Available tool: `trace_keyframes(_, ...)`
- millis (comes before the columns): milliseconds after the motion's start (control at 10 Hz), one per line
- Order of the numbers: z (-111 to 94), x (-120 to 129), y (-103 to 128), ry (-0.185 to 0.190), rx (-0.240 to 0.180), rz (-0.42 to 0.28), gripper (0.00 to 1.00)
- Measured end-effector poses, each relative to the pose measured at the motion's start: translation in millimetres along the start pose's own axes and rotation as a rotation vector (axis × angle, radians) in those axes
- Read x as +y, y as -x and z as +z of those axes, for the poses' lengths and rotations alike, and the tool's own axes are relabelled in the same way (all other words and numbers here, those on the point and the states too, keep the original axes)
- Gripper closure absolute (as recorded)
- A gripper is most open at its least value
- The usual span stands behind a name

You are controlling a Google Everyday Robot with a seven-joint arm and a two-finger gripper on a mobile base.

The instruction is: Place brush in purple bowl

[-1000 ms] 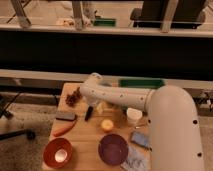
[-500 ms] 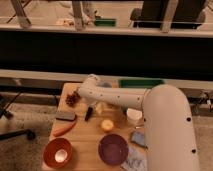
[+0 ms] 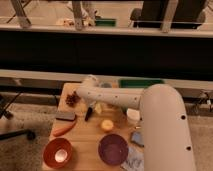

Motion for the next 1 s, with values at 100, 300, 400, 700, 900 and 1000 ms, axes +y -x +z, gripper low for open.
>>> trace_keyframes(100,0.8,-0.8,-0.5,0.002,0.003,-0.002,0.20)
trace_keyframes(300,2.7,-2.0,-0.3,0.006,0.009,-0.006,0.25)
trace_keyframes(400,3.4,-1.9,-0.1,0.008,0.011,-0.008,0.34)
trace_keyframes(700,1.4,-1.7,-1.2,0.008,0.017,-0.010,0.65)
trace_keyframes(900,-1.3,-1.0,-2.7,0.010,0.020,-0.009,0.84)
trace_keyframes(1000,-2.9,0.2,-4.7,0.008,0.020,-0.005,0.94)
